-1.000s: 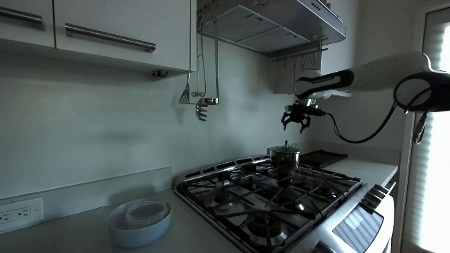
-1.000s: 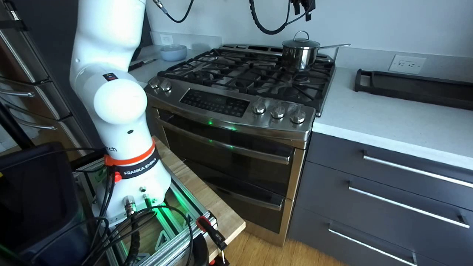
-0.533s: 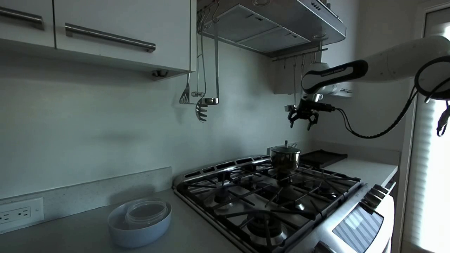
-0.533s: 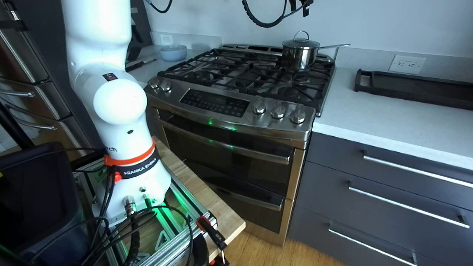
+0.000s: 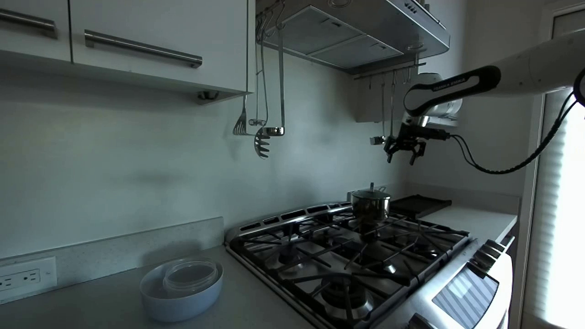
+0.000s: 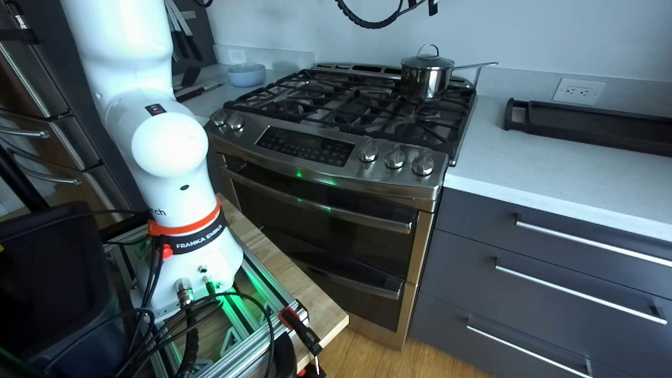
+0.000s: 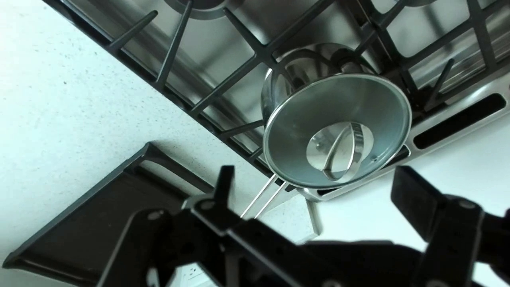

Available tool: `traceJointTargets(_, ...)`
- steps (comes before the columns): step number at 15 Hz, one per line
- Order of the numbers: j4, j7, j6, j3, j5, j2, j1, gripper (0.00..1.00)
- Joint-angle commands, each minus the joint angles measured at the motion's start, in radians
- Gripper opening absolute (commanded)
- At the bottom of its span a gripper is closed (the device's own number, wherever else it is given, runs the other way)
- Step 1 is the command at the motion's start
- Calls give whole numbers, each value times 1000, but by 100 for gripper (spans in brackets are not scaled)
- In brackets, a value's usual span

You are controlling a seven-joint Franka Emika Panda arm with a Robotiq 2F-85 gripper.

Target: Move the pot to the top left corner of the stove then put the lid on the pot

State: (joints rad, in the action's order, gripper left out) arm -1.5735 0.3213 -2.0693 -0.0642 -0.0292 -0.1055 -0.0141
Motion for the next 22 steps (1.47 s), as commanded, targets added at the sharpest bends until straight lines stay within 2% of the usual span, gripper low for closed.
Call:
traceJointTargets(1,-148,-47,-107,8,-25,98,13,100)
traceJointTargets(7,-292,-94,-254,10,-1,195,27,100)
traceJointTargets(22,-374,-166,-211,9,2,313,50,100)
